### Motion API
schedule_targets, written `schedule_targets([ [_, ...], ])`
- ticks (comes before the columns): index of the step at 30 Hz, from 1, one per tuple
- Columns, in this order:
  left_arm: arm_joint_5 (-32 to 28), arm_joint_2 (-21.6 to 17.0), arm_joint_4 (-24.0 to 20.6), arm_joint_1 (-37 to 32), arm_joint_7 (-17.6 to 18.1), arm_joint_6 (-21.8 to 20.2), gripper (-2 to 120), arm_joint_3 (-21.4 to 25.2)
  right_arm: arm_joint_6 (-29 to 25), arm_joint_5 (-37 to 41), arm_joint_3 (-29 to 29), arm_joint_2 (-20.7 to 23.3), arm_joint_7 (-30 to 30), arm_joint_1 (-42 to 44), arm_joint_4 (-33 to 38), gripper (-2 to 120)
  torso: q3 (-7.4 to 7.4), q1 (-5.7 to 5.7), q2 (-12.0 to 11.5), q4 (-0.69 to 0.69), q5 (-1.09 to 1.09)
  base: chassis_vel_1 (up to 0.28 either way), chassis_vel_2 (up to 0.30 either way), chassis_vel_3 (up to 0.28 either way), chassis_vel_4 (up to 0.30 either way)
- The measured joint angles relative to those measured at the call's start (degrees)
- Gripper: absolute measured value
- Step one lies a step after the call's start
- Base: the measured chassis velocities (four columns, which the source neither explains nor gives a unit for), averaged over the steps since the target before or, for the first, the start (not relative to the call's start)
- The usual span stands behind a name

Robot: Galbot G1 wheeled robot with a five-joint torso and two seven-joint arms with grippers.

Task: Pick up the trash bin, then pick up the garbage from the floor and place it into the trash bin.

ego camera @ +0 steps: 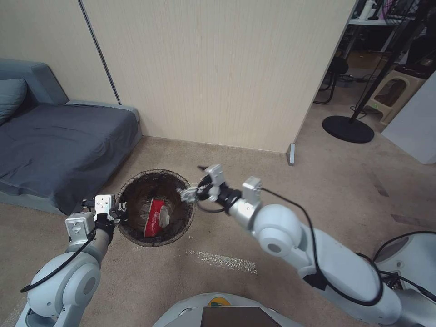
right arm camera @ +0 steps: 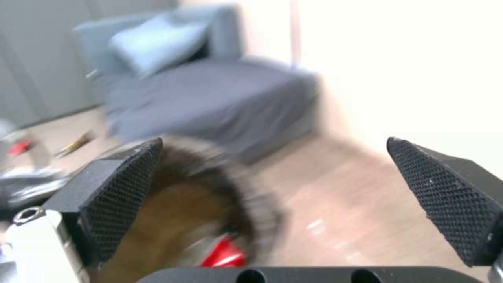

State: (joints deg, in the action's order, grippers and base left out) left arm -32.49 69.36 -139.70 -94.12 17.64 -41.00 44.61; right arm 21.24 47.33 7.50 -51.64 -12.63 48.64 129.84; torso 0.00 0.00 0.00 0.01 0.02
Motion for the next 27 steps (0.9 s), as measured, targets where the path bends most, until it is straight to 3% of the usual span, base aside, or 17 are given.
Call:
schedule_targets([
  [2, -0.1, 0.4, -0.1, -0.1, -0.1, 0.0, 3, 0.2, -1.6, -4.3, -7.2, 1.6, 2.6, 5.7, 1.1, 100, 0.00, 0.00, 0.0, -0.02, -0.01, 0.000, 0.000, 0.000, 0.000],
  [5, -0.1, 0.8, 0.0, -0.2, -0.3, 0.0, 3, 0.5, -4.2, -9.1, -12.3, 2.8, 3.2, 10.9, 1.7, 100, 0.00, 0.00, 0.0, -0.03, -0.01, 0.000, 0.000, 0.000, 0.000],
  [11, 0.2, 1.5, -0.3, -0.3, -0.7, 0.0, 3, 1.2, -10.1, -18.2, -20.1, 0.5, -1.5, 21.3, 1.0, 100, -0.01, 0.00, 0.0, 0.00, -0.02, 0.000, 0.000, 0.000, 0.000],
  [12, 0.4, 1.7, -0.4, -0.4, -1.0, 0.0, 3, 1.4, -12.0, -23.8, -24.6, -2.5, -0.5, 26.1, 0.0, 100, -0.01, 0.00, 0.0, 0.02, 0.01, 0.000, 0.000, 0.000, 0.000],
  [16, 0.5, 1.7, -0.5, -0.4, -1.2, 0.0, 3, 1.6, -14.3, -30.0, -29.8, -6.3, 1.7, 31.0, -0.5, 100, -0.01, 0.00, 0.0, 0.00, -0.01, 0.000, 0.000, 0.000, 0.000],
  [18, 0.5, 1.7, -0.6, -0.4, -1.3, 0.0, 3, 1.7, -17.1, -35.4, -34.4, -13.2, 4.0, 37.6, -0.2, 100, -0.01, 0.00, 0.0, -0.04, -0.01, 0.000, 0.000, 0.000, 0.000],
  [19, 0.5, 1.7, -0.6, -0.4, -1.3, 0.0, 3, 1.7, -17.1, -35.4, -34.4, -13.2, 4.0, 37.6, -0.2, 100, -0.01, 0.00, 0.0, -0.04, -0.01, 0.000, 0.000, 0.000, 0.000],
  [21, 0.7, 1.7, -0.8, -0.8, -1.5, 0.1, 3, 1.9, -21.1, -39.4, -35.9, -20.2, 4.2, 43.7, 0.5, 100, -0.01, 0.00, 0.0, -0.01, -0.02, 0.000, 0.000, 0.000, 0.000],
  [27, 1.7, 1.7, -0.7, -1.0, -2.3, 0.3, 3, 2.1, -25.4, -43.7, -35.4, -25.6, 3.9, 48.5, 0.7, 100, -0.01, 0.00, 0.0, -0.01, -0.03, 0.000, 0.000, 0.000, 0.000],
])
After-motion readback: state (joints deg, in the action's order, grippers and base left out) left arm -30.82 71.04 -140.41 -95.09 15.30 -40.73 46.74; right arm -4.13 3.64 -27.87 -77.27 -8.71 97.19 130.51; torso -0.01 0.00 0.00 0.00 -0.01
